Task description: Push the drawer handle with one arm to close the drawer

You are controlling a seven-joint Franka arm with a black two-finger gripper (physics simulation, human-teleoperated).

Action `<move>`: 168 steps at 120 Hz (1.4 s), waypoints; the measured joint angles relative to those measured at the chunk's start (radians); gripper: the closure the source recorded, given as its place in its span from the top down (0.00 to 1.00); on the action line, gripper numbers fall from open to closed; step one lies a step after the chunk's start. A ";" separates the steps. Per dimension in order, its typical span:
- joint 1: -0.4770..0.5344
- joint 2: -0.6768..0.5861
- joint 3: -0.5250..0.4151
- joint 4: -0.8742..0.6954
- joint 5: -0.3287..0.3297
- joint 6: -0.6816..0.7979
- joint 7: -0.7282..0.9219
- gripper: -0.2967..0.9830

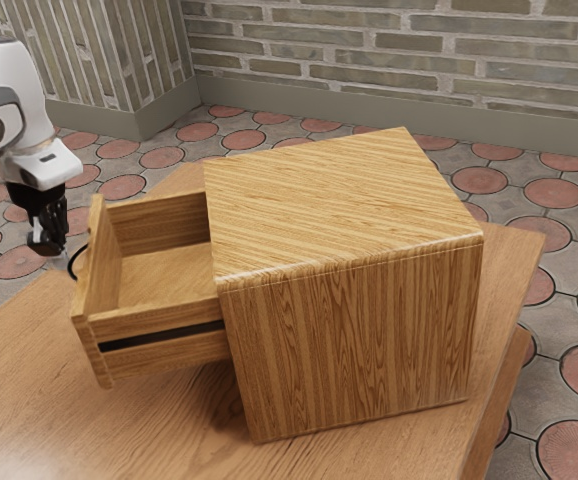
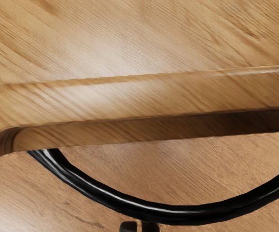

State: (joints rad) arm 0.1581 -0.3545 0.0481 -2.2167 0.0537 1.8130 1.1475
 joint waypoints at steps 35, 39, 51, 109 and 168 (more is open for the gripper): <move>0.000 0.068 -0.064 0.073 -0.037 -0.001 -0.050 0.15; 0.000 0.073 -0.069 0.080 -0.040 -0.001 -0.056 0.15; 0.001 0.084 -0.081 0.091 -0.059 -0.001 -0.074 0.15; -0.001 0.143 -0.191 0.160 -0.111 -0.001 -0.144 0.15; -0.003 0.223 -0.300 0.243 -0.132 0.000 -0.200 0.15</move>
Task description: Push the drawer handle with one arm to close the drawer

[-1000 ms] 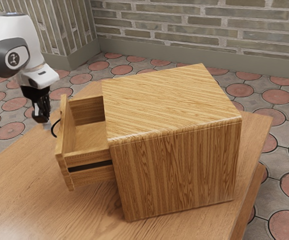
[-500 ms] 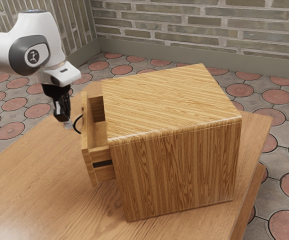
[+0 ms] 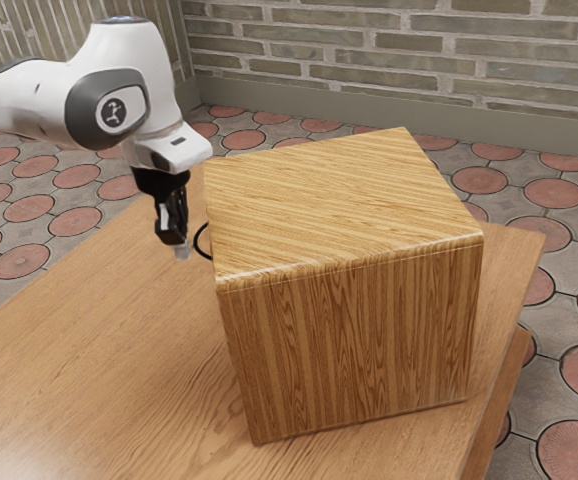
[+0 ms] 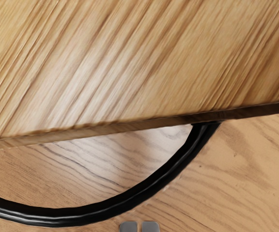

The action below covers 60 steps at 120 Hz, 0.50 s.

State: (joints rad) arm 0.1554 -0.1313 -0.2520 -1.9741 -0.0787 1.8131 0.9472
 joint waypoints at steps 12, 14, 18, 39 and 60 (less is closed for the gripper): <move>0.002 0.001 -0.009 0.001 -0.001 0.000 -0.010 0.15; 0.002 0.001 -0.010 0.001 -0.001 0.000 -0.011 0.15; 0.001 0.001 -0.012 0.001 -0.001 0.000 -0.014 0.15; 0.012 -0.043 -0.014 -0.012 -0.002 -0.007 -0.027 0.15; 0.016 -0.230 0.018 0.021 0.006 -0.125 -0.024 0.22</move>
State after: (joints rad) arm 0.1712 -0.3613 -0.2338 -1.9532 -0.0723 1.6877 0.9228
